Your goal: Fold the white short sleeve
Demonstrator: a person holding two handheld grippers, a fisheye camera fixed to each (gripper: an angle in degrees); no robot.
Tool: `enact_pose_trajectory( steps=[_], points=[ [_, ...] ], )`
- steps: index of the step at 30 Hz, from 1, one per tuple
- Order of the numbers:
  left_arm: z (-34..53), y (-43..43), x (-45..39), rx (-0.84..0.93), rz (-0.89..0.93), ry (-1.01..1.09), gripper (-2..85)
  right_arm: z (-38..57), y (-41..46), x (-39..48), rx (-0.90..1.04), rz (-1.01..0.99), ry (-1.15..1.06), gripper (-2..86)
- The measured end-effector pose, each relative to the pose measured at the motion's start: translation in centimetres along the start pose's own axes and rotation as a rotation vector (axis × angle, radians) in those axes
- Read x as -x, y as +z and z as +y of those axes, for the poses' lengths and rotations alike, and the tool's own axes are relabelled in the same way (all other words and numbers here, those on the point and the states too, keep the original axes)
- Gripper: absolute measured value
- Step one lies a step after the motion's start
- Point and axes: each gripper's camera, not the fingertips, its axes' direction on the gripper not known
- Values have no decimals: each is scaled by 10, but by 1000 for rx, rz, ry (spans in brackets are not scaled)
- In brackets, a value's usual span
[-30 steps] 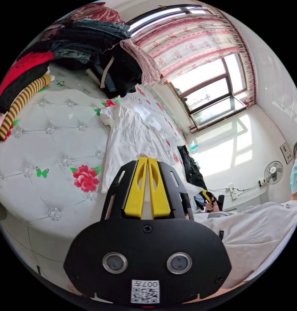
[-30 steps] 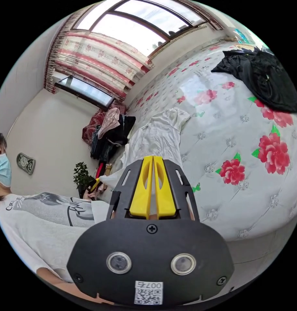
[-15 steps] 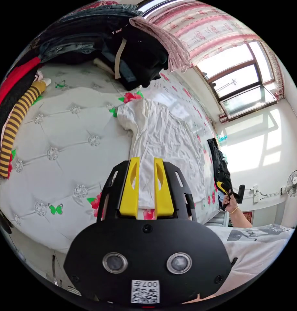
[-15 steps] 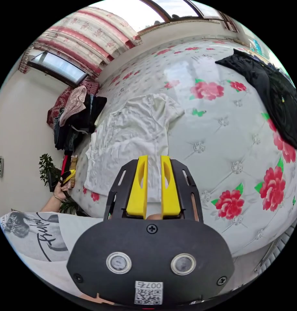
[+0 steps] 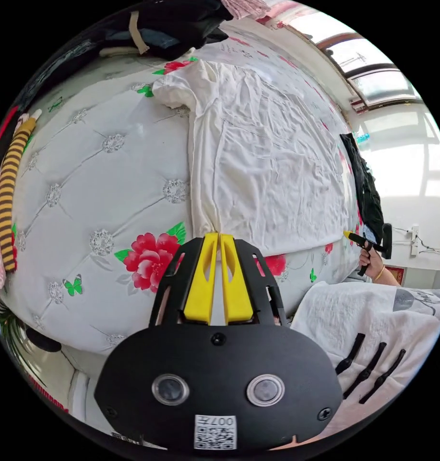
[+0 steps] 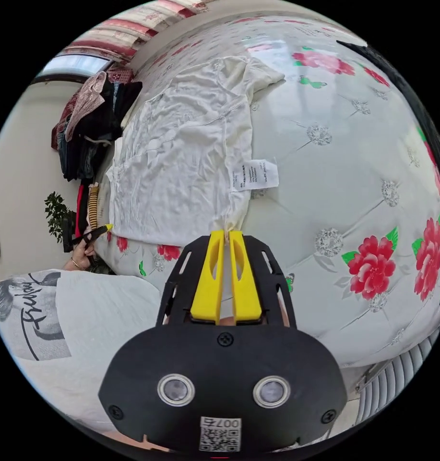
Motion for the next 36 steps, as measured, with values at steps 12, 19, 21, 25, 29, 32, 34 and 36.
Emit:
enact_pose_trajectory(
  steps=[12,19,21,25,29,32,34,36],
  points=[
    [70,-113,30,-393,344,-5,-10,37,-158,-1,-271,-244,-137,-3],
    [-32,-127,52,-362,448,-59,-10,-66,-185,6,-216,-283,-169,-2],
    [-80,-170,39,-436,455,2,-10,-113,-223,13,-295,-376,-133,-3],
    [-116,-254,13,-604,505,108,-10,-141,-308,54,-499,-450,-217,-3],
    [-102,-324,-15,-718,471,282,-10,-114,-384,111,-620,-373,-427,-3],
    [-74,-331,-20,-717,466,360,-10,-77,-398,125,-631,-310,-512,-3],
    [-57,-320,-17,-686,474,373,-10,-53,-391,124,-611,-294,-537,-3],
    [-34,-293,-9,-625,451,367,-10,-24,-366,116,-558,-239,-539,-3]
  ],
)
